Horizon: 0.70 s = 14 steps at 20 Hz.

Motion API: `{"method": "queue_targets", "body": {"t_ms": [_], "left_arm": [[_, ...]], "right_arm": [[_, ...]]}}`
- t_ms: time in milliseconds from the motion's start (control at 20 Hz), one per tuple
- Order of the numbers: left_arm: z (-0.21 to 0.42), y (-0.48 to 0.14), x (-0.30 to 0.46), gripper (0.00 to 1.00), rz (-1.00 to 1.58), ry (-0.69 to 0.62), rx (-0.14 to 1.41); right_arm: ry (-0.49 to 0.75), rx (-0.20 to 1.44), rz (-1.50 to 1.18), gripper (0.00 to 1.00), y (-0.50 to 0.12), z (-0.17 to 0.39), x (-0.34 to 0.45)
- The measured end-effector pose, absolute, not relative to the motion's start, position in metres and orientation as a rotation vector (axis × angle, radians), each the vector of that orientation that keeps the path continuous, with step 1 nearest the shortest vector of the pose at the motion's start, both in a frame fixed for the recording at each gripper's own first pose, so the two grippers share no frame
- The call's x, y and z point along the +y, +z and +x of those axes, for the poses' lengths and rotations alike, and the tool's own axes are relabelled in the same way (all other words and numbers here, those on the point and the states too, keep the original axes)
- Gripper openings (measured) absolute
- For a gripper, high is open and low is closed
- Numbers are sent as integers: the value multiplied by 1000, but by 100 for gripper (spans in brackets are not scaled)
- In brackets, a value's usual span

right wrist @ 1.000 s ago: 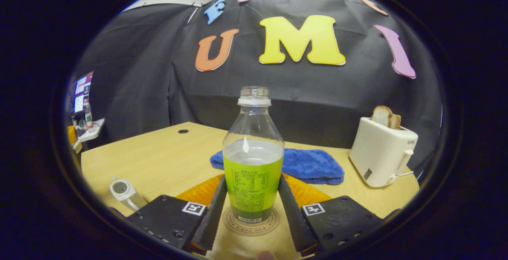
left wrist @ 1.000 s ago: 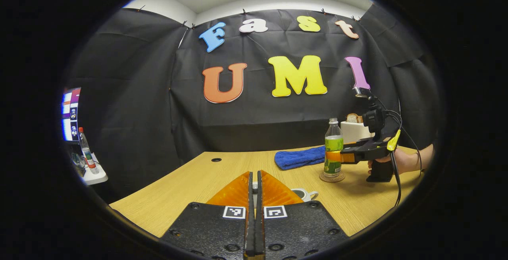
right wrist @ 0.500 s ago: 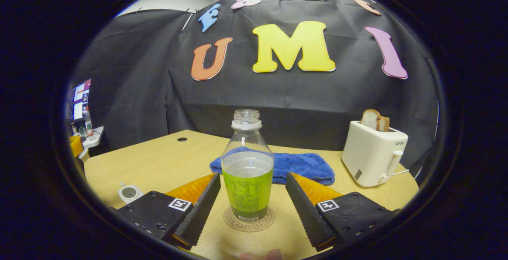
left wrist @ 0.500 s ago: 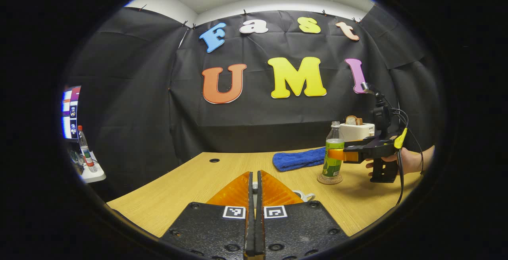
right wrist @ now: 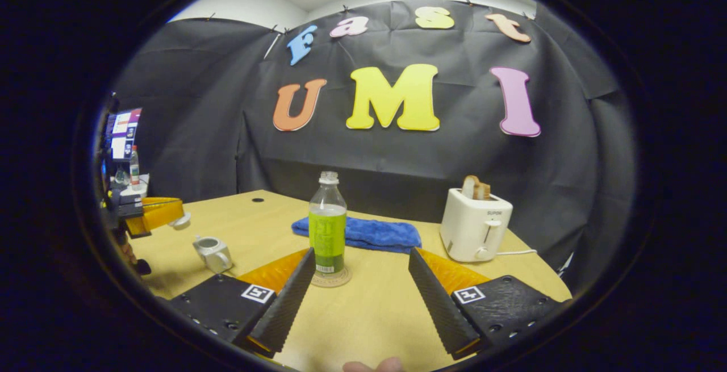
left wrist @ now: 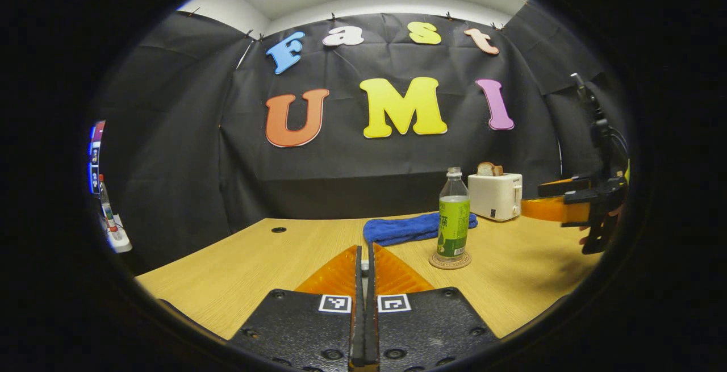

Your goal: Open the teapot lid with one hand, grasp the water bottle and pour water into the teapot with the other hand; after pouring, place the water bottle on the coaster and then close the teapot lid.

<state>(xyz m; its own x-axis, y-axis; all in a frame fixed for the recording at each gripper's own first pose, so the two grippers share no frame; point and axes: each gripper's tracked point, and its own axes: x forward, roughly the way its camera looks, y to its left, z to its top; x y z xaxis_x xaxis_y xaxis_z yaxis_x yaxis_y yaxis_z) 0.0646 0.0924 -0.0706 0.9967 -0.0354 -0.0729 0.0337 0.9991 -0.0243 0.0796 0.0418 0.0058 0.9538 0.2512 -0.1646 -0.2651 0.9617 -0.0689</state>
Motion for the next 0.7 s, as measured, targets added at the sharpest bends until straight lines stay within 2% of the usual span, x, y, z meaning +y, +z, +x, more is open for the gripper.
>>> {"method": "queue_targets", "body": {"t_ms": [250,450,600,700], "left_arm": [[84,-86,89,3,-45,-35,111],[94,-96,87,3,-47,-35,128],[99,-105,83,3,-51,-43,146],[101,-107,82,3,-46,-44,153]], "right_arm": [[245,162,-69,98,-5,41,24],[206,149,-62,96,-8,30,12],[202,163,-49,99,-14,24,11],[198,165,-53,98,-15,23,9]]}}
